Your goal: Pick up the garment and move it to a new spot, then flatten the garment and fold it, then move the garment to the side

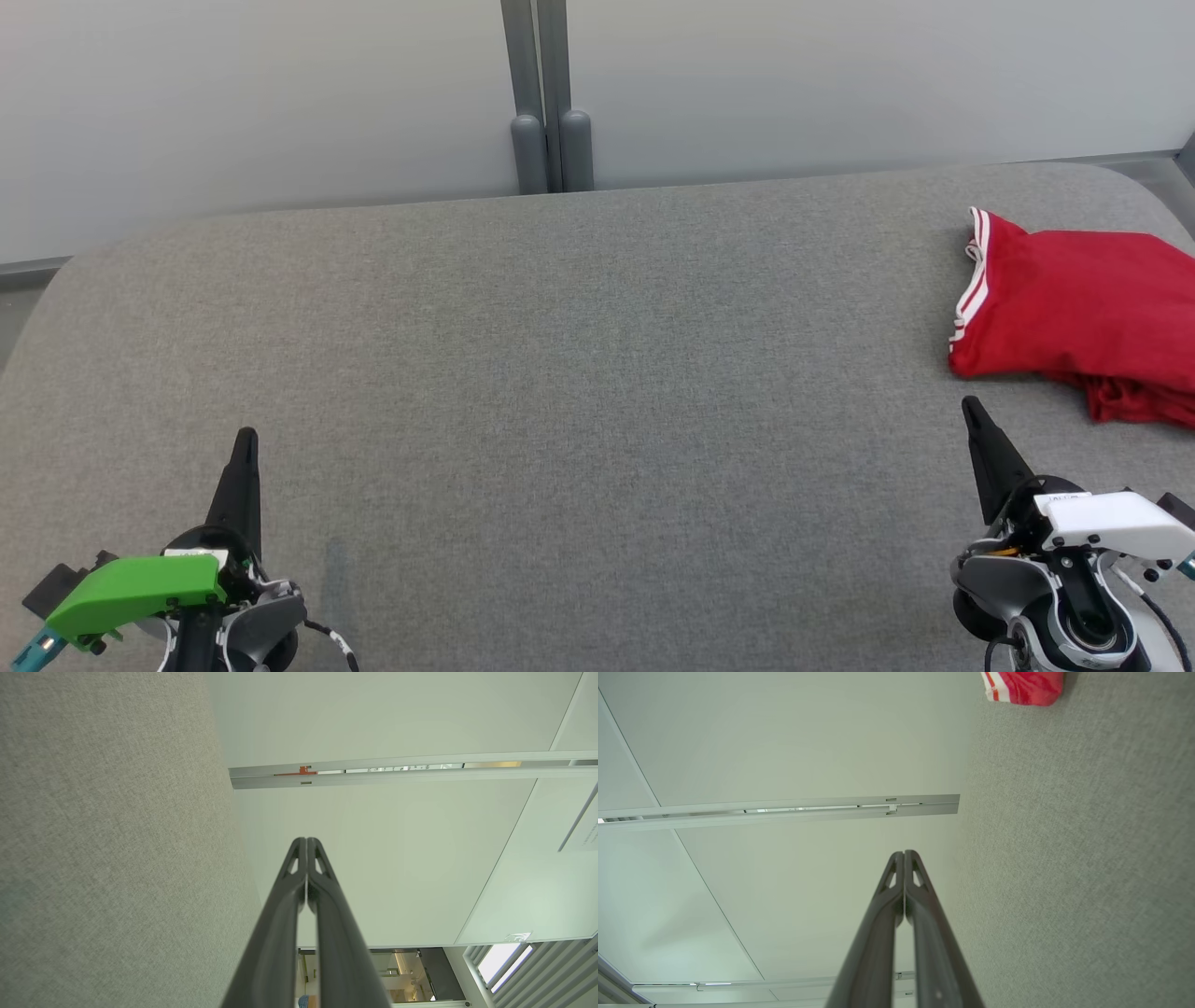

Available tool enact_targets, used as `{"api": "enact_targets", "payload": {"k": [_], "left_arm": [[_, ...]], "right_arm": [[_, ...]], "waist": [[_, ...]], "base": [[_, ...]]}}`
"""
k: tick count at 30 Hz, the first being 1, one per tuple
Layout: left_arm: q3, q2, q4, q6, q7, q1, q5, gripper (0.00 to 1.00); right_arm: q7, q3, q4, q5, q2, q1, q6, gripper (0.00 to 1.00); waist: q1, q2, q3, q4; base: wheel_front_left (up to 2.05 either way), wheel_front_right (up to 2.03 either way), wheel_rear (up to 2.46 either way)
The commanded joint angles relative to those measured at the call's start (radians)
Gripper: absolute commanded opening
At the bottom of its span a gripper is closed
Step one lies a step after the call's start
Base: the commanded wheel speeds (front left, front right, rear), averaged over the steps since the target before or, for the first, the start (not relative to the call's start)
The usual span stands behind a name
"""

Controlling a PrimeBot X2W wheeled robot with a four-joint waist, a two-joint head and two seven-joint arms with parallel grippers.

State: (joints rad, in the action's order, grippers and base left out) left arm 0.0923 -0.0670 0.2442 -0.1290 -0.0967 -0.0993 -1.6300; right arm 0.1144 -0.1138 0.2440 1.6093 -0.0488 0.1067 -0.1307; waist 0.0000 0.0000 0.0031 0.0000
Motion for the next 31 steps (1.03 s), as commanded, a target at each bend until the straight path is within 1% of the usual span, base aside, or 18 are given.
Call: {"api": "enact_targets", "payload": {"k": [1, 31], "left_arm": [[0.003, 0.002, 0.002, -0.006, -0.004, -0.017, 0.0, 0.0], [0.011, 0.005, 0.002, -0.006, -0.008, -0.018, 0.007, 0.0]], "right_arm": [[0.003, -0.001, 0.002, 0.007, -0.001, 0.006, 0.0, 0.0], [0.003, -0.001, 0.002, 0.007, -0.001, 0.006, 0.0, 0.0]], "waist": [[0.0, 0.0, 0.0, 0.0], [0.0, 0.0, 0.0, 0.0]], "base": [[0.0, 0.0, 0.0], [0.0, 0.0, 0.0]]}}
